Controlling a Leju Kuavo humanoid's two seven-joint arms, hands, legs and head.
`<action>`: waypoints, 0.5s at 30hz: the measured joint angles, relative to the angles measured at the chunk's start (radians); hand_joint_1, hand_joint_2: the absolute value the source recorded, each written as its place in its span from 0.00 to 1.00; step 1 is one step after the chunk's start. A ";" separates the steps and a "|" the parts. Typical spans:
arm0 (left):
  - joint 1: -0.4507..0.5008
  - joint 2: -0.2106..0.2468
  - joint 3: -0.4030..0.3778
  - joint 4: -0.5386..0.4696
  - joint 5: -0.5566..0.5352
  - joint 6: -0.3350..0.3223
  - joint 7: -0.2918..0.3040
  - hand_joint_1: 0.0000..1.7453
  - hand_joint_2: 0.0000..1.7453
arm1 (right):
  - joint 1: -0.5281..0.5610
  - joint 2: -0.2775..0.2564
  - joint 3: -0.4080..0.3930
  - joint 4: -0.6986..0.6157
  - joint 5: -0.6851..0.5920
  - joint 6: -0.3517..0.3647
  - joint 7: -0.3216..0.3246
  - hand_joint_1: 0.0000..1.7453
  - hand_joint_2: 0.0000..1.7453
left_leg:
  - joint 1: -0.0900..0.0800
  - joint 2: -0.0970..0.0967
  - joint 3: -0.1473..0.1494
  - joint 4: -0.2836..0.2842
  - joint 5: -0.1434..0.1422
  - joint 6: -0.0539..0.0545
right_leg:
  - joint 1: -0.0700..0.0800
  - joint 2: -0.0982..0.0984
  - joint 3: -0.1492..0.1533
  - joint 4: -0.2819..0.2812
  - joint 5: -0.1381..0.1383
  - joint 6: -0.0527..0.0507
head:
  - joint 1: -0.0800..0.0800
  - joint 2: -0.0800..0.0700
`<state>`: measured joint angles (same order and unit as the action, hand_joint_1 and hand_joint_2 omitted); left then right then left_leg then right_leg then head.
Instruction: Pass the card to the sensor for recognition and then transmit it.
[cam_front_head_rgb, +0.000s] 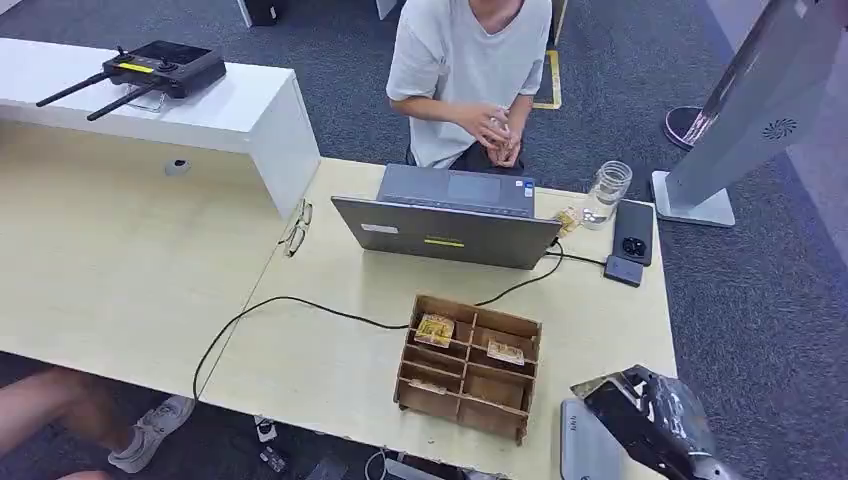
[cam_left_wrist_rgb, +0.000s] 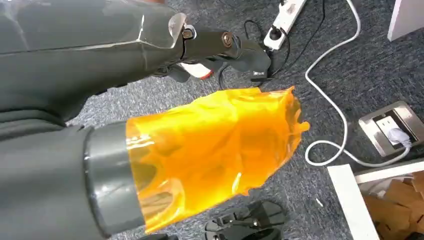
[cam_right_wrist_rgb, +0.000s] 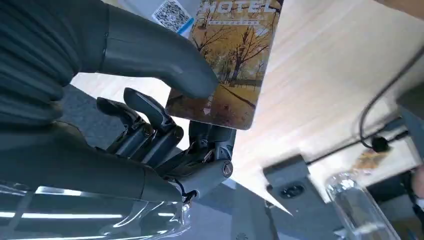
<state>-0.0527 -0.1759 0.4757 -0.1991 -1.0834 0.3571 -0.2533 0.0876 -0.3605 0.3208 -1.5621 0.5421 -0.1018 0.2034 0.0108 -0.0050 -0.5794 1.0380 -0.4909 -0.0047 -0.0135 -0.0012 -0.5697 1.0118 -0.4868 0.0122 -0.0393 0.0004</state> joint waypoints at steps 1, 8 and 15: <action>0.001 0.000 0.000 0.000 0.002 0.002 -0.001 0.00 0.00 | 0.006 0.000 -0.003 -0.012 -0.006 -0.008 -0.011 1.00 1.00 | 0.000 0.000 0.000 0.000 0.000 0.000 | 0.000 0.000 0.000 0.000 0.000 0.000 | 0.000 0.000; 0.018 0.001 0.006 0.000 0.017 0.017 -0.023 0.00 0.00 | 0.065 0.000 -0.038 -0.089 -0.029 -0.072 -0.089 1.00 1.00 | 0.000 0.000 -0.001 0.000 0.000 0.000 | 0.000 0.000 -0.001 0.000 0.000 0.000 | 0.000 0.000; 0.022 0.001 0.010 0.000 0.024 0.019 -0.033 0.00 0.00 | 0.078 0.004 -0.043 -0.153 -0.004 -0.126 -0.144 1.00 1.00 | 0.000 0.000 0.000 0.000 0.000 0.000 | 0.000 0.000 0.000 0.000 0.000 0.000 | 0.000 0.000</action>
<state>-0.0309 -0.1751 0.4856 -0.1991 -1.0597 0.3761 -0.2865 0.1654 -0.3563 0.2777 -1.7151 0.5383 -0.2274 0.0598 0.0108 -0.0050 -0.5798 1.0379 -0.4909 -0.0047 -0.0135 -0.0011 -0.5702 1.0119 -0.4868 0.0123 -0.0393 0.0004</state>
